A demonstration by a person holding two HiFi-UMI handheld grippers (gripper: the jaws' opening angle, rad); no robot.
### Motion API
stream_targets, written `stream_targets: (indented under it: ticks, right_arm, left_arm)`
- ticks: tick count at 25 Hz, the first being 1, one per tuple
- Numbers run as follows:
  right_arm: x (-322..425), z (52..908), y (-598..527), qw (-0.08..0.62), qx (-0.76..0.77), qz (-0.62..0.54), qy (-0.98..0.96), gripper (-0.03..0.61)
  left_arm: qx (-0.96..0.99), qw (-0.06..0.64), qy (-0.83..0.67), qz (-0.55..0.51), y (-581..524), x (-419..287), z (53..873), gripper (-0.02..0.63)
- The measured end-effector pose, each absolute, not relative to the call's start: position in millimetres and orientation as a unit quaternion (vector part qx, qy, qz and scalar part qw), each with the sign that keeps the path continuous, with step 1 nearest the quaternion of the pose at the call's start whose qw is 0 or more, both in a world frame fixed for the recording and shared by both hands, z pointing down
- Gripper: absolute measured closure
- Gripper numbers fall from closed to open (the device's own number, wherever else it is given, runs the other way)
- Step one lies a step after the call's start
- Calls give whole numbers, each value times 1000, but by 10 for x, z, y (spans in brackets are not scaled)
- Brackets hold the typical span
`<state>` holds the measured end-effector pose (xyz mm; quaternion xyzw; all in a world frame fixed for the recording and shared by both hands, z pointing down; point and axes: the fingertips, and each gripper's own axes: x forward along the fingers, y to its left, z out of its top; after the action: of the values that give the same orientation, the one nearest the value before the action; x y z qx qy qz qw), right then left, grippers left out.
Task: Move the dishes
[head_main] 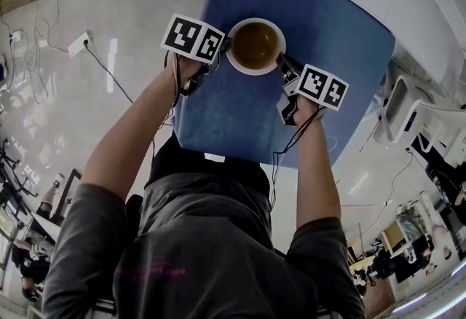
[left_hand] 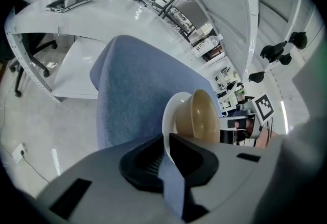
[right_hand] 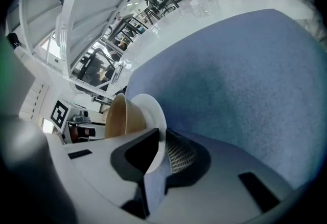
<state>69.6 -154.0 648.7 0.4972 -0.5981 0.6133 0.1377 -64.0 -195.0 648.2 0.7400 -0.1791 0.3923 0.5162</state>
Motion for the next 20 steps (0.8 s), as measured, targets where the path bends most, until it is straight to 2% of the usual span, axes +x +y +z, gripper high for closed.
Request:
stream_targets:
  ticks: [20]
  right_arm:
    - [315,5996,-1111,107,550,593,-578,529]
  left_arm:
    - [776,475,-137,393,-1677,-969,6012,578]
